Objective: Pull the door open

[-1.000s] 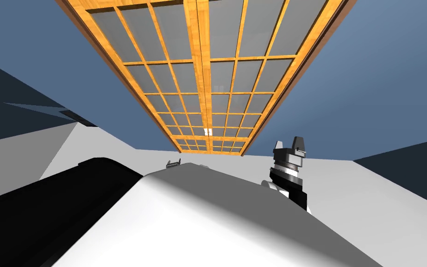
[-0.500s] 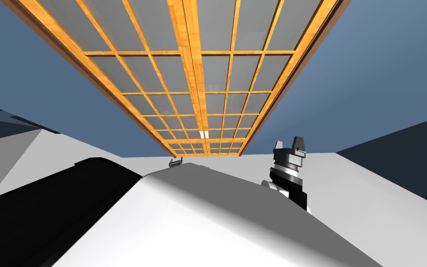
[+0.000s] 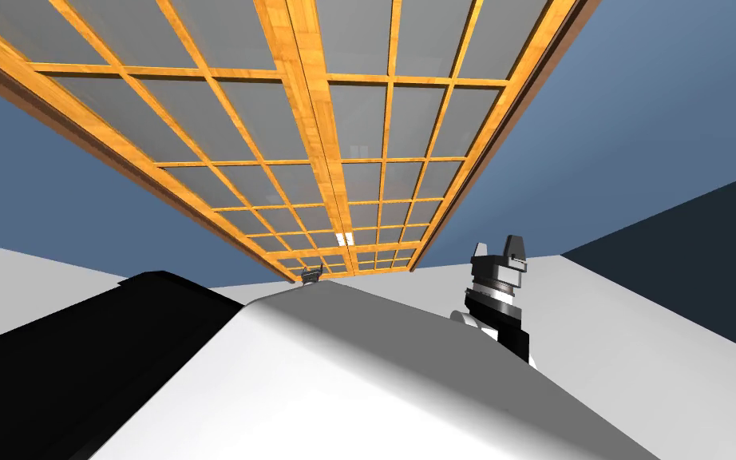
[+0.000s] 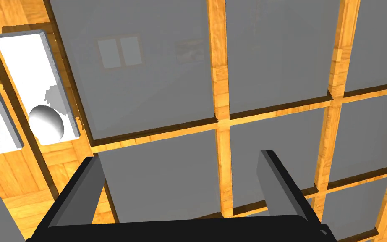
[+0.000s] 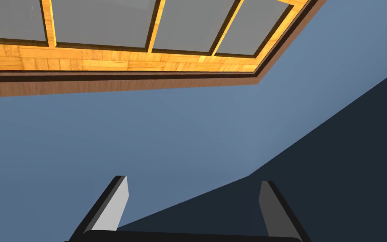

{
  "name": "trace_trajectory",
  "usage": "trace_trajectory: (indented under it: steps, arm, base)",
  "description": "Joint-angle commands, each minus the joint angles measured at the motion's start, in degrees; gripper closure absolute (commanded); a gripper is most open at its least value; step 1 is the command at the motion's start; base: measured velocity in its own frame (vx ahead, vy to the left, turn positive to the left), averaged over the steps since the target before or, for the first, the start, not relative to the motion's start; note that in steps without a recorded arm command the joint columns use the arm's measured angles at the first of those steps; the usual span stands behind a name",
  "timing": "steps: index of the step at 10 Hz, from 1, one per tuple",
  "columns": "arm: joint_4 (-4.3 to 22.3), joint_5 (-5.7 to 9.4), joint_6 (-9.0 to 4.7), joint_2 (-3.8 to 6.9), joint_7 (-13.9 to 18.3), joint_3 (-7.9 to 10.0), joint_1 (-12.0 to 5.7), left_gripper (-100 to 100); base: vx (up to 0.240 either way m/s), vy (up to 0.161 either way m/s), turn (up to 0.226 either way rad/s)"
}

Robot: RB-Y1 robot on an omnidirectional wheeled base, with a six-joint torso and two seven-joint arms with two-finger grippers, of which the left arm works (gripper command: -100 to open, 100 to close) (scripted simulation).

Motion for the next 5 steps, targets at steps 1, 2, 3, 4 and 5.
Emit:
trace_trajectory:
  steps: [1, 2, 3, 4, 5]
  arm:
    - [0.8, -0.06, -0.62, -0.39, -0.4, -0.30, -1.83, -100]
    - [0.6, -0.15, -0.69, -0.74, -0.5, -0.58, -2.61, -100]
    - [0.4, -0.23, -0.76, -1.10, -0.6, -0.85, -3.40, -100]
    - [0.1, -0.40, -0.89, -1.57, -0.7, -1.37, -4.64, -100]
    - [-0.1, -0.51, -0.97, -1.87, -0.7, -1.74, -5.48, -100]
  base:
    - [0.172, 0.065, -0.115]
    - [0.172, 0.065, -0.121]
    - [0.168, 0.043, -0.096]
    - [0.197, 0.027, -0.128]
    - [0.230, 0.059, -0.120]
